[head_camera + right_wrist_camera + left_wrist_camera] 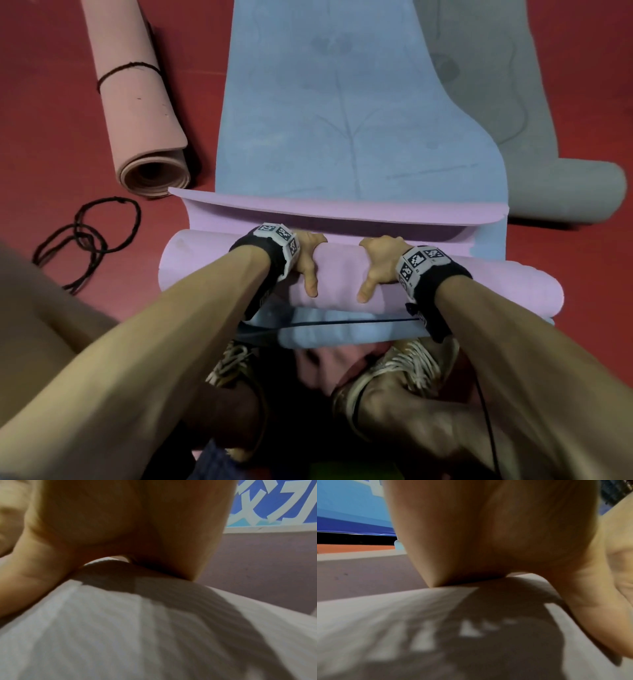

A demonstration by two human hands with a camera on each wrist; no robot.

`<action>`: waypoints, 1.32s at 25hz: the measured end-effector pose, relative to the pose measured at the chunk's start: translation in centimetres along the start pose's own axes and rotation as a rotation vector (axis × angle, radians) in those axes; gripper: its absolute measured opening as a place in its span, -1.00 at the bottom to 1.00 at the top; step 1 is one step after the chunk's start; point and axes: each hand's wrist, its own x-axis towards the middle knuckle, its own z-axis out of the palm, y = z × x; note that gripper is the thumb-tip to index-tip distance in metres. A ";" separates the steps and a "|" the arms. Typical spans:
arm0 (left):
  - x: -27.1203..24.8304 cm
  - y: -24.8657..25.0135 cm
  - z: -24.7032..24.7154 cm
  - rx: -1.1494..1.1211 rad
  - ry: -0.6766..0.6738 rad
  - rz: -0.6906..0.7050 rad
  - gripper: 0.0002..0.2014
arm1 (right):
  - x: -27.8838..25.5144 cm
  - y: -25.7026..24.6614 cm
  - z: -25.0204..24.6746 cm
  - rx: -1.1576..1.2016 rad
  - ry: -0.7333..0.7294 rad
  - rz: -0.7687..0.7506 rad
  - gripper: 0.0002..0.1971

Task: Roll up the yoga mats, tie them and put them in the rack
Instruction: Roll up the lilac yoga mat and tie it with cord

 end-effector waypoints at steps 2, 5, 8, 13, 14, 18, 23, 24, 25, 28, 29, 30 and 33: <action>-0.3 0.0 0.7 0.164 0.072 -0.002 0.12 | 0.7 0.3 -0.9 0.033 -0.057 0.012 -0.15; -1.0 0.2 1.8 0.373 0.143 -0.011 0.37 | 1.7 0.6 -2.2 0.104 -0.151 0.008 -0.05; -0.8 0.3 1.7 0.382 0.177 -0.001 0.25 | 2.1 0.8 -2.3 0.094 -0.184 -0.016 0.11; 0.1 0.3 -0.8 0.129 0.082 0.017 -0.15 | 0.6 0.3 -0.6 0.035 -0.027 -0.018 0.25; 0.5 0.3 -1.5 0.061 0.016 0.023 -0.21 | 0.1 0.1 0.1 -0.046 0.032 -0.016 0.32; 1.1 0.2 -2.2 0.002 -0.051 0.038 -0.20 | -0.4 -0.6 1.5 -0.129 0.157 -0.004 0.38; 0.4 -0.3 -0.8 0.145 0.169 0.046 -0.02 | 1.9 -0.2 -0.8 -0.022 0.063 0.013 0.10; 0.1 -0.2 -0.1 0.277 0.235 0.015 0.15 | 2.3 -0.2 -1.6 0.002 0.029 0.007 0.07; -0.2 -0.1 0.7 0.395 0.275 -0.012 0.29 | 2.6 -0.1 -2.4 0.028 -0.003 0.002 0.03; -0.3 -0.3 1.6 0.504 0.331 -0.017 0.39 | 2.9 0.2 -3.8 0.099 -0.079 -0.015 -0.03; -0.2 -0.2 1.2 0.498 0.327 0.000 0.34 | 2.8 0.2 -3.7 0.102 -0.096 -0.019 0.00; -0.1 -0.3 0.8 0.478 0.314 0.017 0.29 | 3.0 0.3 -3.3 0.097 -0.109 -0.023 0.04; -0.2 -0.3 0.1 0.418 0.278 0.039 0.09 | 2.3 0.0 -2.4 0.079 -0.108 -0.022 0.11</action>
